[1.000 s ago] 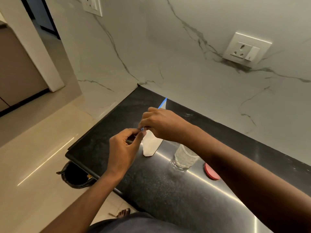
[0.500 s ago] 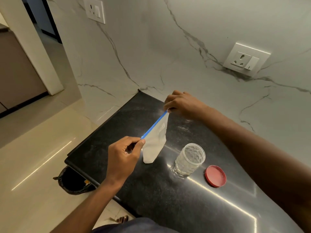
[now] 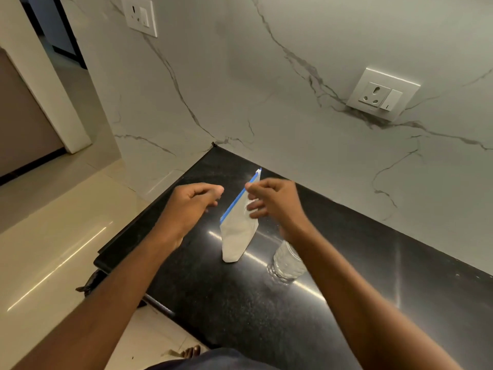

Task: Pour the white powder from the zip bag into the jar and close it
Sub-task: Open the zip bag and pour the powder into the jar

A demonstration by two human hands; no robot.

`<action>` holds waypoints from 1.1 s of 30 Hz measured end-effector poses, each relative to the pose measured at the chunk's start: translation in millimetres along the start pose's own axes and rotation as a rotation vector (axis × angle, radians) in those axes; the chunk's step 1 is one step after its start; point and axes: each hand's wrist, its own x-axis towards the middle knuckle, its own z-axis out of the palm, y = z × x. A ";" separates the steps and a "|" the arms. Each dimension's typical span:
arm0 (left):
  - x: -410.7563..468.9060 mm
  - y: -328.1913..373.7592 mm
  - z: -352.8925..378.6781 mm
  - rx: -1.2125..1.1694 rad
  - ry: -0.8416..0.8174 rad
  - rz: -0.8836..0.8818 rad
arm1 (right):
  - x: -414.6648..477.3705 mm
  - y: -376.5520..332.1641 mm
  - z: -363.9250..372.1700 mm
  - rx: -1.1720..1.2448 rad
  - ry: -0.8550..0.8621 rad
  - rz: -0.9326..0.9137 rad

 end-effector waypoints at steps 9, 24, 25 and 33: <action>19.9 18.9 21.1 -0.089 -0.229 -0.220 | 0.7 21.8 23.1 0.351 0.049 0.295; 14.1 6.3 26.1 -0.026 -0.223 -0.170 | -0.2 24.2 22.5 0.134 0.096 0.246; 13.9 5.4 26.3 -0.015 -0.223 -0.157 | -0.2 24.2 23.0 0.121 0.093 0.245; 28.4 5.7 7.3 0.440 -0.033 0.159 | -9.7 26.7 1.2 0.166 0.118 0.210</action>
